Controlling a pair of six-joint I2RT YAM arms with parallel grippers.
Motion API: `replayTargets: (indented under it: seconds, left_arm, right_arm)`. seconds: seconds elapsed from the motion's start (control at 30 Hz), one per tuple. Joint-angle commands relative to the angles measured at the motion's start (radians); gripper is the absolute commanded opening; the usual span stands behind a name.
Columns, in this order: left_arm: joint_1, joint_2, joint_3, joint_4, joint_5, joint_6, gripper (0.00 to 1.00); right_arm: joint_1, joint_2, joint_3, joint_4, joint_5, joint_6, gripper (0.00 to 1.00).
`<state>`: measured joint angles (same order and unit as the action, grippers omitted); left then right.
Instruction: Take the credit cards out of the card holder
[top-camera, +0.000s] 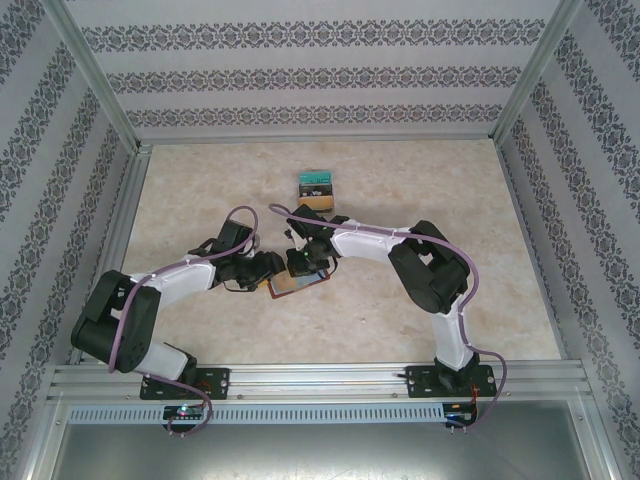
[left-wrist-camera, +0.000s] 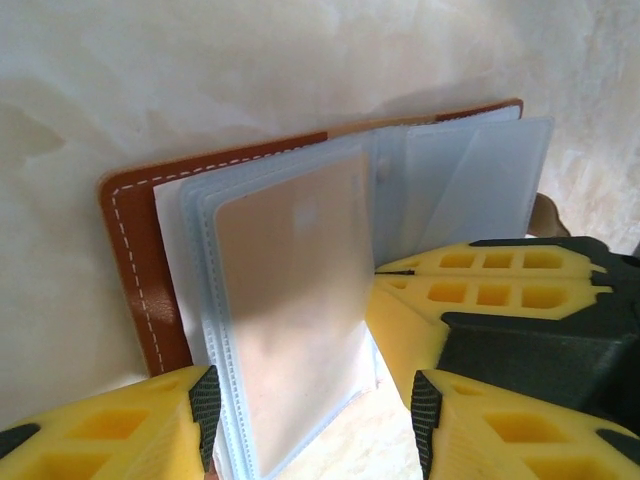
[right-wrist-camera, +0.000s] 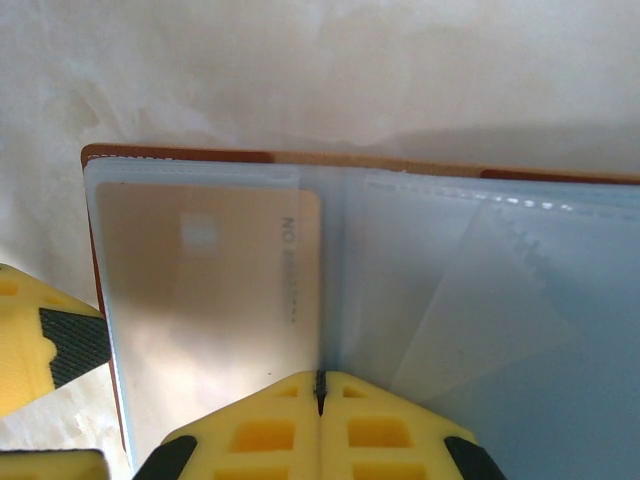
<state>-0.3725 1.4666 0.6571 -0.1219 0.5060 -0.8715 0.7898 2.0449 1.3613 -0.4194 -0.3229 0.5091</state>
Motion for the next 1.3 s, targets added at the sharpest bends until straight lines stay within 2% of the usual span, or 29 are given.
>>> replayTargets:
  seconds: [0.0,0.7,0.9,1.03,1.27]
  left_arm:
    - [-0.011,0.012,0.024,0.021,0.014,0.015,0.56]
    - [-0.028,-0.015,0.024,0.135,0.084,-0.023,0.55]
    - [-0.029,0.009,0.031,0.179,0.102,-0.045,0.55]
    - [-0.038,0.030,0.050,0.190,0.108,-0.050,0.55]
    - [-0.066,0.089,0.110,0.201,0.112,-0.051,0.55]
  right_arm:
    - [0.012,0.041,-0.004,-0.042,0.018,-0.006,0.00]
    - [0.006,0.030,-0.015,-0.024,0.012,0.011,0.00]
    - [-0.025,-0.057,-0.065,0.040,0.042,0.064,0.02]
    - [-0.064,-0.158,-0.151,0.118,0.075,0.127,0.07]
    - [-0.131,-0.308,-0.300,0.178,0.153,0.194,0.10]
